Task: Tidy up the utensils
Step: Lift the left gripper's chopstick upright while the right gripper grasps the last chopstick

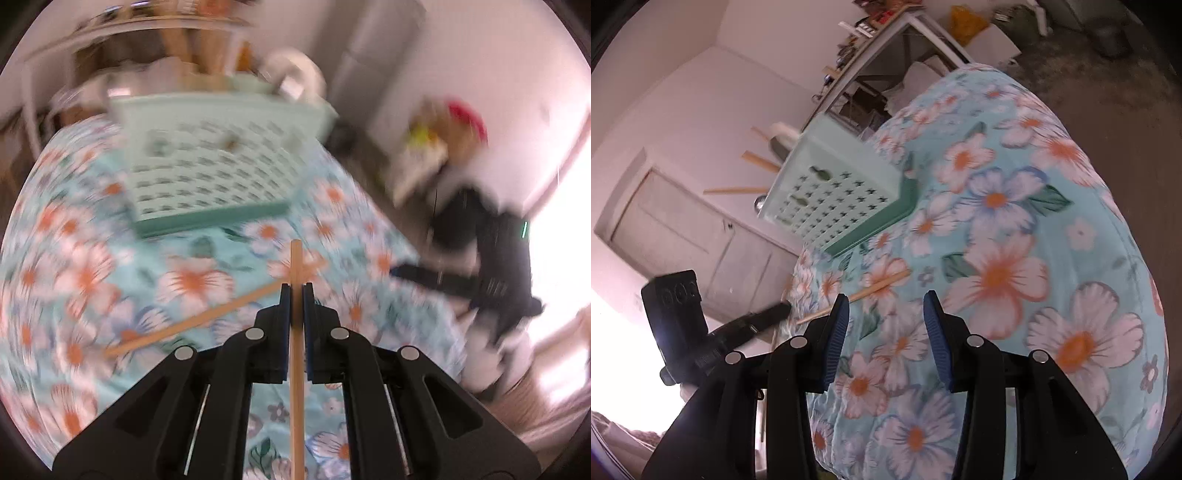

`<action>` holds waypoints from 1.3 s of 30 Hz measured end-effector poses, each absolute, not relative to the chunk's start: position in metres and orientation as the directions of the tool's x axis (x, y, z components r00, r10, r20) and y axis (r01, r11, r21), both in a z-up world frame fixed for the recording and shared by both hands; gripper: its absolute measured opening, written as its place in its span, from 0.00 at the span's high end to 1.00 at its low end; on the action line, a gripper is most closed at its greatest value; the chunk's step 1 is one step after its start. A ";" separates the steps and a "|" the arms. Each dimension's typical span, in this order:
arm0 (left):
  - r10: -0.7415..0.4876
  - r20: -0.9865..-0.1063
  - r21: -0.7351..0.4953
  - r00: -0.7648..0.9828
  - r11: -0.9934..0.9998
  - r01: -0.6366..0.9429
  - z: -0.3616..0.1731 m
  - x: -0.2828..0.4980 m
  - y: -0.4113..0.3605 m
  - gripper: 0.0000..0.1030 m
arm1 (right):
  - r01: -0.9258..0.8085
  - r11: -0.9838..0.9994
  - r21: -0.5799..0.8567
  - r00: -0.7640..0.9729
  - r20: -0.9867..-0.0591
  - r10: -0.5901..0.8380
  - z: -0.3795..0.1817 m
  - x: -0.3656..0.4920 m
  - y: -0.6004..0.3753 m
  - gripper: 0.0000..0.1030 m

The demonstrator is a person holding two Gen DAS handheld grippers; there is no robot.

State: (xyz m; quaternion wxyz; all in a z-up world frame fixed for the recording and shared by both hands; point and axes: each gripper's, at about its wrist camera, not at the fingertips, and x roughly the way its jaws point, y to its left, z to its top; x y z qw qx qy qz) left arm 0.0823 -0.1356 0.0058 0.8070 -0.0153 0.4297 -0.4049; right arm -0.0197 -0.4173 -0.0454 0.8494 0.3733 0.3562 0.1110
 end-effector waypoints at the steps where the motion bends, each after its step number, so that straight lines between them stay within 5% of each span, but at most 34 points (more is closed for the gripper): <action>1: -0.684 -0.644 -0.413 0.342 0.688 0.597 0.010 0.084 -0.116 0.95 | 0.058 0.721 0.690 0.712 -0.535 0.455 -0.040 -0.015 -0.409 0.59; 8: -0.686 -0.506 -0.596 0.523 0.716 0.362 0.011 0.093 -0.024 0.95 | -0.120 0.847 0.517 0.639 -0.613 0.465 -0.018 0.025 -0.338 0.59; 15: -0.598 -0.465 -0.645 0.653 0.734 0.213 0.004 0.094 0.030 0.94 | -0.381 0.861 0.336 0.520 -0.692 0.500 -0.023 0.079 -0.246 0.59; 29: -0.477 -0.489 -0.663 0.730 0.747 0.044 -0.025 0.105 0.081 0.94 | -0.620 0.784 -0.023 0.421 -0.853 0.308 -0.049 0.125 -0.145 0.61; 39: -0.472 -0.452 -0.644 0.757 0.760 0.090 -0.014 0.098 0.082 0.94 | -0.639 0.764 -0.091 0.428 -0.867 0.254 -0.049 0.127 -0.127 0.83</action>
